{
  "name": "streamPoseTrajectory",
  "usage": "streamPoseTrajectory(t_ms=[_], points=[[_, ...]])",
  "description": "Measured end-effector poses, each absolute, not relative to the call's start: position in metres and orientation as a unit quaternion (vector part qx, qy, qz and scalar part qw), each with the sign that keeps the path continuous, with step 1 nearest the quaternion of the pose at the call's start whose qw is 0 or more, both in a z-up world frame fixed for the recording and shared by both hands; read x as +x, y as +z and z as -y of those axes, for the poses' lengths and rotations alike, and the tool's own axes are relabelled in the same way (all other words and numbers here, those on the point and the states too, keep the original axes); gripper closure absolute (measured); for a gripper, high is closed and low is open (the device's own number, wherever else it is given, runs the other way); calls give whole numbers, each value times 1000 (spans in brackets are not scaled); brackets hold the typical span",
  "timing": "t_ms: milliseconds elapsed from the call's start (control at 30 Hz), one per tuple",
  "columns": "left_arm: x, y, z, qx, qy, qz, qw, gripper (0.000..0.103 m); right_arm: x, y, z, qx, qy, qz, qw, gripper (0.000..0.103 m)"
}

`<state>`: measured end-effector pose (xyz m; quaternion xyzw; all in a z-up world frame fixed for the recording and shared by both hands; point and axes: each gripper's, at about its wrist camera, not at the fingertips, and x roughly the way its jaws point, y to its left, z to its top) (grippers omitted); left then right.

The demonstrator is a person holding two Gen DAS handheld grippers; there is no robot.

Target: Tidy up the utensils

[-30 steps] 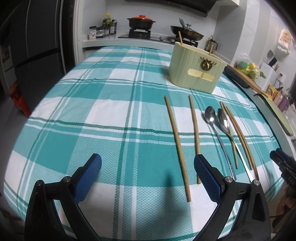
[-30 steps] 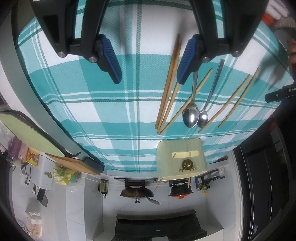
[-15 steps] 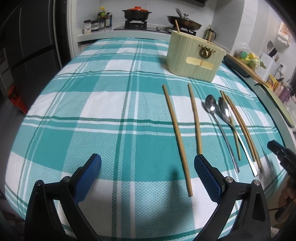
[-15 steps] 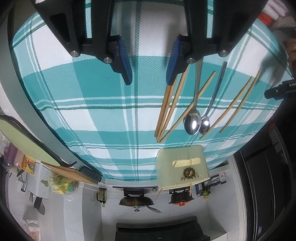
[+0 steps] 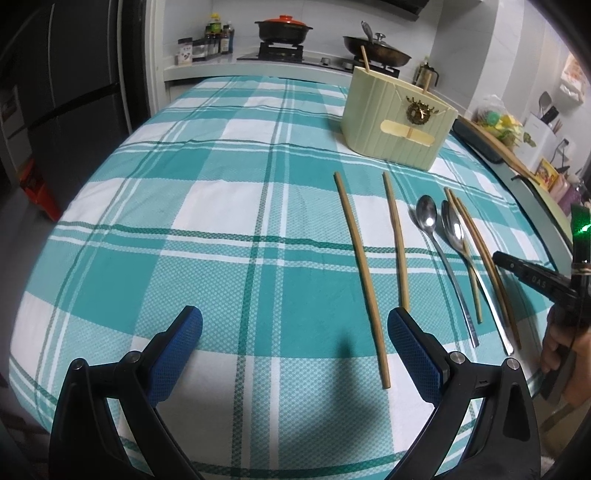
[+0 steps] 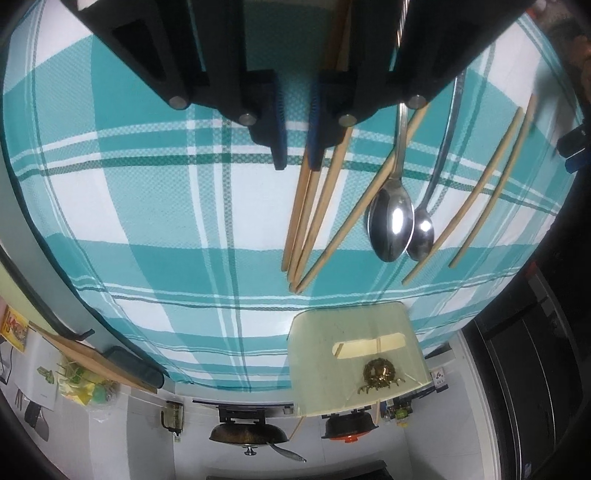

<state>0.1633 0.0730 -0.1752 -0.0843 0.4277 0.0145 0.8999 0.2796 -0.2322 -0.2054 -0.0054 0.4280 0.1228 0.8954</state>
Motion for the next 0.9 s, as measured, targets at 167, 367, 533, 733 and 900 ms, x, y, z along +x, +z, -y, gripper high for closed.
streamPoseTrajectory(t_ms=[167, 367, 533, 733, 900], points=[[165, -177, -70, -81, 8, -429, 900, 2, 287, -205, 229, -12, 131, -437, 890, 92], [166, -181, -63, -74, 0, -437, 897, 3, 298, -208, 215, -65, 130, -446, 883, 95], [164, -182, -71, -80, 7, -438, 896, 2, 301, -207, 228, -56, 88, -444, 890, 96], [179, -198, -78, -98, 9, -472, 876, 2, 286, -207, 245, -42, 74, -443, 892, 85], [182, -198, -75, -92, 2, -472, 877, 2, 275, -211, 252, -35, 86, -422, 902, 63]])
